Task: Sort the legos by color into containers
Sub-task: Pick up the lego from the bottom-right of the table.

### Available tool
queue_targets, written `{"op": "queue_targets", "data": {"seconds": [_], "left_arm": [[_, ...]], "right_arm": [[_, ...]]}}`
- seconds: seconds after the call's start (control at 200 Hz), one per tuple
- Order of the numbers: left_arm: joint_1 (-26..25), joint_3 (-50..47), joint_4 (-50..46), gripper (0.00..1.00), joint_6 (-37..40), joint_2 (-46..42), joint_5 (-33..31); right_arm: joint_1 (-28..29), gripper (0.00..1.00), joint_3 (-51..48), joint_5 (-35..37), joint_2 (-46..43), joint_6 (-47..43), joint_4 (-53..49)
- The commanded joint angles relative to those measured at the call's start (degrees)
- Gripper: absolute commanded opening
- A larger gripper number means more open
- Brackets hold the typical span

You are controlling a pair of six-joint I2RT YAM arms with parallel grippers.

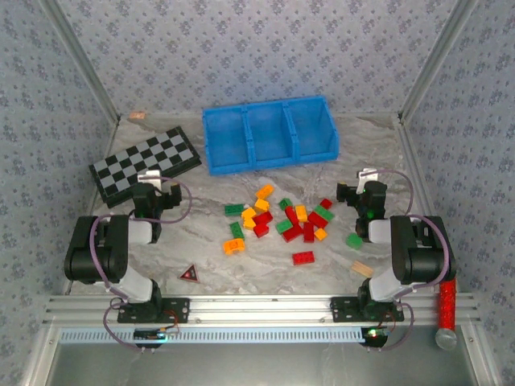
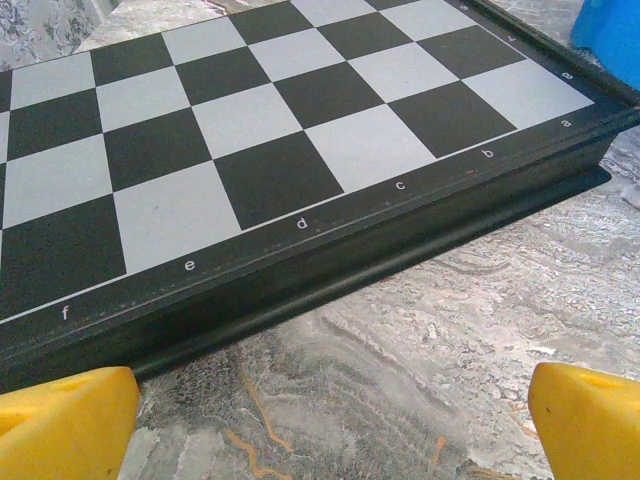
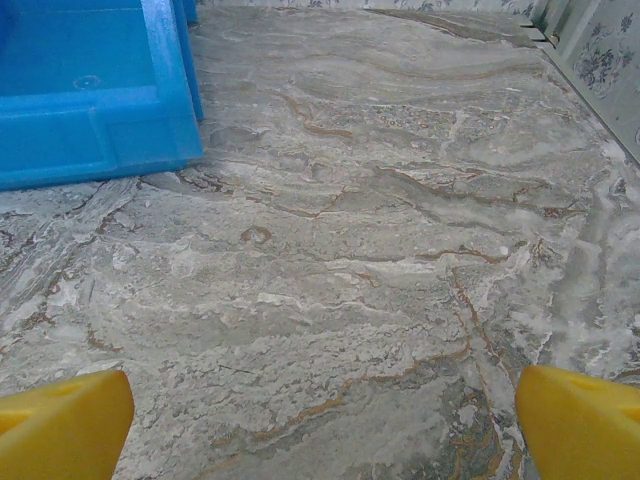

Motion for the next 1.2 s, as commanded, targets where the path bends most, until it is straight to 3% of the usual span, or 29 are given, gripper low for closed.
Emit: {"op": "queue_targets", "data": {"seconds": [0.0, 0.575, 0.655, 0.755, 0.855, 0.944, 1.014, 1.199], "left_arm": [[0.1, 1.2, 1.6, 1.0, 0.3, -0.4, 0.4], [0.3, 1.3, 1.4, 1.0, 0.2, -0.4, 1.0], [0.4, 1.3, 1.4, 1.0, 0.1, -0.4, 1.1], [0.8, 1.6, 1.0, 1.0, 0.6, -0.2, 4.3], [0.9, 3.9, -4.1, 1.0, 1.4, -2.0, 6.0], [-1.1, 11.1, -20.6, 1.0, 1.5, -7.8, -0.7], [-3.2, 16.6, -30.7, 1.0, 2.1, -12.0, -5.9], [-7.2, 31.4, -54.8, 0.99, 2.9, -19.3, -9.8]], "right_arm": [[0.0, 1.0, 0.1, 0.2, -0.1, 0.7, 1.1], [-0.2, 1.0, 0.1, -0.4, -0.3, 0.8, 1.1], [0.3, 1.0, 0.9, 2.6, -1.8, 1.4, -1.0], [1.4, 1.0, 5.3, 7.7, -8.5, 2.4, -14.8], [2.5, 1.0, 10.3, 7.6, -16.8, 7.3, -30.3], [5.0, 1.0, 15.0, 8.6, -23.2, 14.0, -43.8], [8.2, 1.0, 18.5, 13.3, -26.7, 20.1, -54.2], [13.0, 0.99, 27.8, 15.0, -29.2, 38.7, -84.7]]}}
